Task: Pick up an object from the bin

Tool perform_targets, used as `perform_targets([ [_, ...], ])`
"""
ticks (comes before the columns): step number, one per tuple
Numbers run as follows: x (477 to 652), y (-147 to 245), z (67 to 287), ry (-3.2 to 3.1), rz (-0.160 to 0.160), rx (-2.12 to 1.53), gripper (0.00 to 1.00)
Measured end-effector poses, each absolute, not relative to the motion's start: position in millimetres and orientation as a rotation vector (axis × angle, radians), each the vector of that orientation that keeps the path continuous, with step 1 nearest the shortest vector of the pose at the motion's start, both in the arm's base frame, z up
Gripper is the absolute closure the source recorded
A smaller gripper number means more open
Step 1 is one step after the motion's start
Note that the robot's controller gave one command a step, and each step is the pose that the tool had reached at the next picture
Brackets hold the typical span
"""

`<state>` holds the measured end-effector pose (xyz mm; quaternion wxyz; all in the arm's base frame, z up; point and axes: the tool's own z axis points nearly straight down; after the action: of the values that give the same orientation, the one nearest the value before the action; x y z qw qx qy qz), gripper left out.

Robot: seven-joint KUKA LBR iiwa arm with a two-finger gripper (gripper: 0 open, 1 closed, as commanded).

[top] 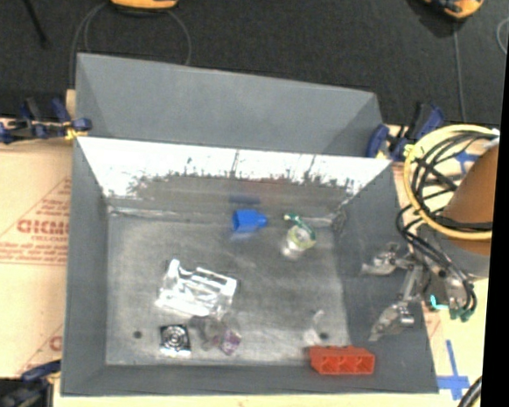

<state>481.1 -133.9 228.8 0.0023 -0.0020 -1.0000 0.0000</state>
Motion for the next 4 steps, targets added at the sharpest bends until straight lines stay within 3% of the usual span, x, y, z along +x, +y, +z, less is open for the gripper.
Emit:
perform_targets([
  [1, 477.1, -101, 99, -3.114, -0.002, 0.4, 0.0],
  [2, 478.8, -102, 103, -3.119, 0.002, 0.406, 1.0],
  [3, 482.2, -104, 191, -3.117, 0.007, 0.469, 1.0],
  [4, 501.7, -108, 253, -3.129, 0.007, 0.387, 1.0],
])
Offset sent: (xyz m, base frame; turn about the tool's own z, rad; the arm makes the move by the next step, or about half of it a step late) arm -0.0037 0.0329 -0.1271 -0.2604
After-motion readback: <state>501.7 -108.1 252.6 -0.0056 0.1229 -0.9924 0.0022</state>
